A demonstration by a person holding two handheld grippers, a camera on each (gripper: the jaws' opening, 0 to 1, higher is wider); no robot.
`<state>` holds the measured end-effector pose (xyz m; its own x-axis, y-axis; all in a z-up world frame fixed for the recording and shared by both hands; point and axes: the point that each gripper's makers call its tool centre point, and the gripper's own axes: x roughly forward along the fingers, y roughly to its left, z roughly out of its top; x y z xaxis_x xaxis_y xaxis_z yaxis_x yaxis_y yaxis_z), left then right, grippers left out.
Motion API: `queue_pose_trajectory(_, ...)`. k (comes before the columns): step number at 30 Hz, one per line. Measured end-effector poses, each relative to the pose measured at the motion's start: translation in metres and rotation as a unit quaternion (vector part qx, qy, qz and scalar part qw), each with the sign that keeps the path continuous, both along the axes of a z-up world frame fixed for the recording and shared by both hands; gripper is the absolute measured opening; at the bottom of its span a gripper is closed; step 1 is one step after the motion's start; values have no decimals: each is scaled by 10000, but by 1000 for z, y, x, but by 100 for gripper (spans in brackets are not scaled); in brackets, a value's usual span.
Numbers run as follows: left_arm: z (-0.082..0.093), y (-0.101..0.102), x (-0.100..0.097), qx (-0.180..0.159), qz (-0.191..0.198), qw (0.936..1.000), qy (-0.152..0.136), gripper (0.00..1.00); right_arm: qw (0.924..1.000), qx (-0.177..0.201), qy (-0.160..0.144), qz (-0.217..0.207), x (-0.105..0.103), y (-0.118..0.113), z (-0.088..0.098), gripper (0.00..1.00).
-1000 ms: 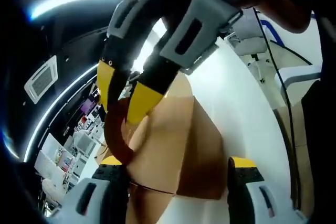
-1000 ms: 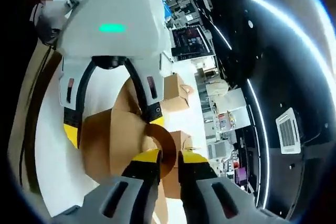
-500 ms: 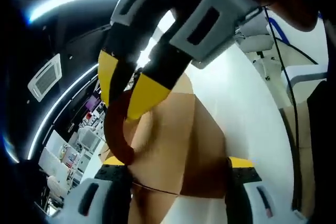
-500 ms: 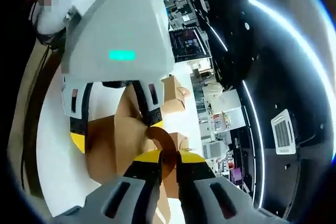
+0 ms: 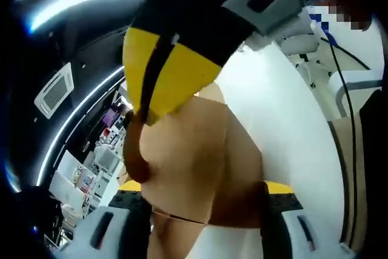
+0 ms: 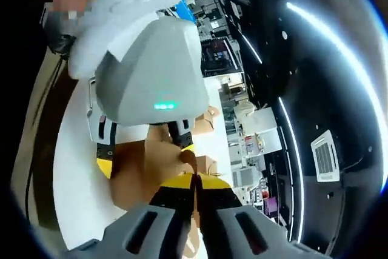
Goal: Pick up one paper box from the group, open the paper box, and remove the item inside
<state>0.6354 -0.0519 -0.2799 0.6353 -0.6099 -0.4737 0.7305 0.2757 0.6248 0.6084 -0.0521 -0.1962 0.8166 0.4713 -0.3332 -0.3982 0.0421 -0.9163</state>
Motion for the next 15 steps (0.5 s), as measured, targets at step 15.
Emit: queue_pose_trajectory(15,-1,0,-4,21,-243,9996,143,75,9992,377,-47,-89,-5,-6,5,3)
